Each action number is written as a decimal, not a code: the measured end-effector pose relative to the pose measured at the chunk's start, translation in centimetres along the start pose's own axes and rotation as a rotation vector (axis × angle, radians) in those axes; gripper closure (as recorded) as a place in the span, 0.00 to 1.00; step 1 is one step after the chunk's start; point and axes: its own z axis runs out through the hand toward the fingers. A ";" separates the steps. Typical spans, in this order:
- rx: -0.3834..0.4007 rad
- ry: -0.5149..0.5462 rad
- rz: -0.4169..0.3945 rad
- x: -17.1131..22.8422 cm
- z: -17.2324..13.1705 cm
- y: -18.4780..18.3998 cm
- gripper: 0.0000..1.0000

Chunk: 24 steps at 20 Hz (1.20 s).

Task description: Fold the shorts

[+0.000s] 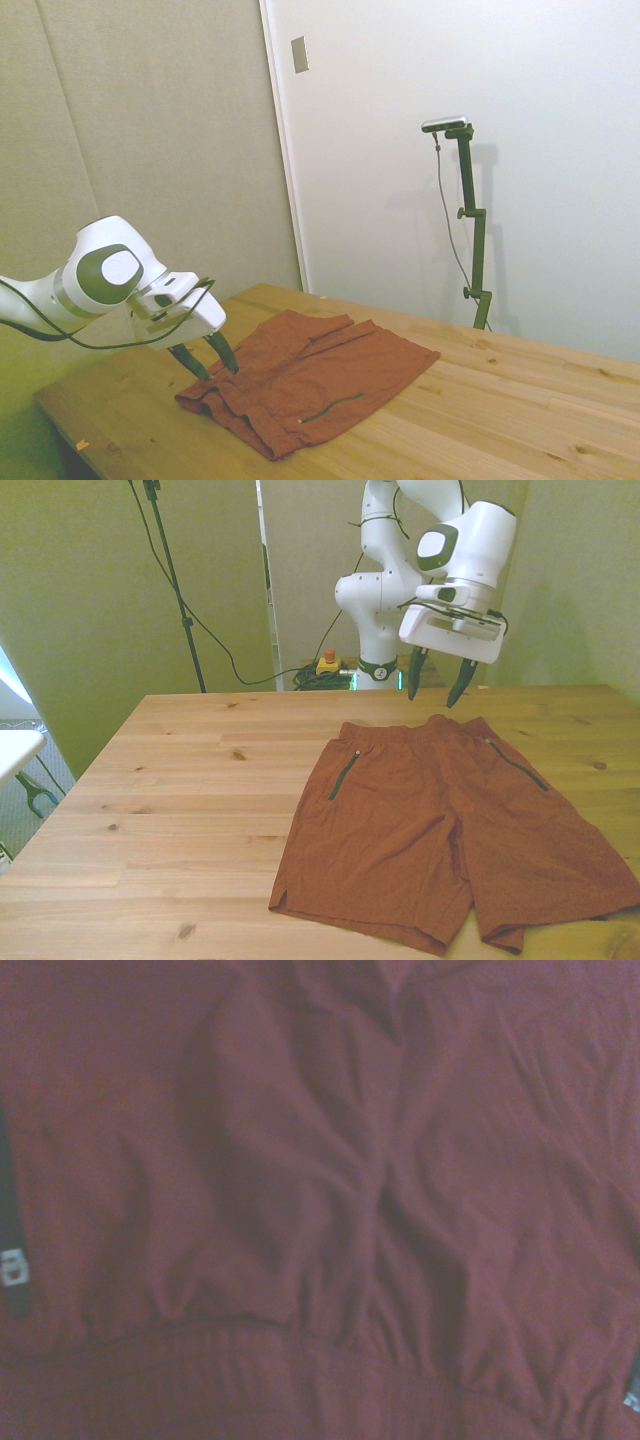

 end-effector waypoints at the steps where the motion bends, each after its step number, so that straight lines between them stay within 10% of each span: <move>1: -0.005 0.003 -0.019 -0.9 0.1 -1.0 0.00; 12: -0.101 0.070 -0.206 -8.4 1.2 -6.8 0.00; 24: -0.078 0.106 -0.226 -9.8 -0.4 -10.0 0.00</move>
